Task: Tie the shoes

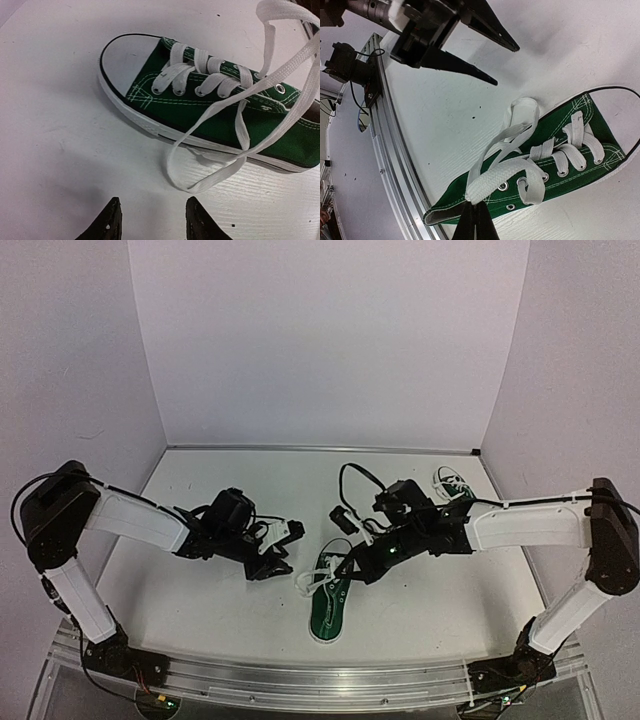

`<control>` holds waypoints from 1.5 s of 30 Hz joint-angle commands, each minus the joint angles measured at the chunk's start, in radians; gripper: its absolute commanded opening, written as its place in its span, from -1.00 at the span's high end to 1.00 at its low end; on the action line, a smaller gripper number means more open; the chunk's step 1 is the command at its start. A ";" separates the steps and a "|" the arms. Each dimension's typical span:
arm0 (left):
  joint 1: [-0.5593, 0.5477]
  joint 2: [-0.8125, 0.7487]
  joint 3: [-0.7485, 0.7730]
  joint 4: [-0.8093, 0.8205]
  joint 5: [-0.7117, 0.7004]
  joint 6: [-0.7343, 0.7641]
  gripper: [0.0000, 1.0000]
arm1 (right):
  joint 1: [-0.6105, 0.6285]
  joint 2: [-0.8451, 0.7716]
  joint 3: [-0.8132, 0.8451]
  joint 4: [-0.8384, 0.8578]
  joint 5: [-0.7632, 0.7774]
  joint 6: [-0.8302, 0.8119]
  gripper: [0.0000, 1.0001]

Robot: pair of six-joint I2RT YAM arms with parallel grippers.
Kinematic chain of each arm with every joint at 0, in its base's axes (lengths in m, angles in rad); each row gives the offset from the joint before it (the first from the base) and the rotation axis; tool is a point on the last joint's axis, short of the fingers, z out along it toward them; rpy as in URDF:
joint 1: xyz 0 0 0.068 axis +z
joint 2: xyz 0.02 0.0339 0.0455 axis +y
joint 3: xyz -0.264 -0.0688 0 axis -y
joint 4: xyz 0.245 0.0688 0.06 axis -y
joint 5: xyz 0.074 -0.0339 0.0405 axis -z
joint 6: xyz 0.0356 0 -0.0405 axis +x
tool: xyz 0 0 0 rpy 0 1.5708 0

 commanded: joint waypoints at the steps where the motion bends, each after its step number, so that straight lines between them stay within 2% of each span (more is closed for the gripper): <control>1: -0.001 0.074 0.081 0.014 0.118 -0.047 0.14 | 0.003 -0.011 0.021 0.030 -0.011 -0.003 1.00; 7: -0.012 0.146 0.126 0.026 0.140 -0.067 0.15 | 0.003 -0.008 0.020 0.030 -0.005 0.000 1.00; 15: -0.046 0.232 0.185 -0.017 0.095 -0.059 0.27 | 0.003 -0.003 0.015 0.030 0.004 0.000 1.00; 21: -0.048 0.218 0.170 -0.027 0.027 -0.060 0.83 | 0.003 -0.001 0.011 0.028 0.006 0.003 1.00; 24: -0.048 0.181 0.153 -0.034 -0.010 -0.065 1.00 | 0.004 -0.003 0.008 0.028 0.010 0.005 1.00; 35: -0.059 -0.055 0.039 -0.023 -0.077 -0.123 1.00 | 0.003 -0.003 -0.008 0.024 0.036 0.015 1.00; 41: -0.153 -0.169 0.024 -0.062 -0.067 -0.112 1.00 | 0.003 0.024 0.003 0.016 0.081 0.027 1.00; 45: -0.209 -0.188 0.033 -0.066 -0.035 -0.127 1.00 | 0.004 0.041 0.011 0.018 0.096 0.038 1.00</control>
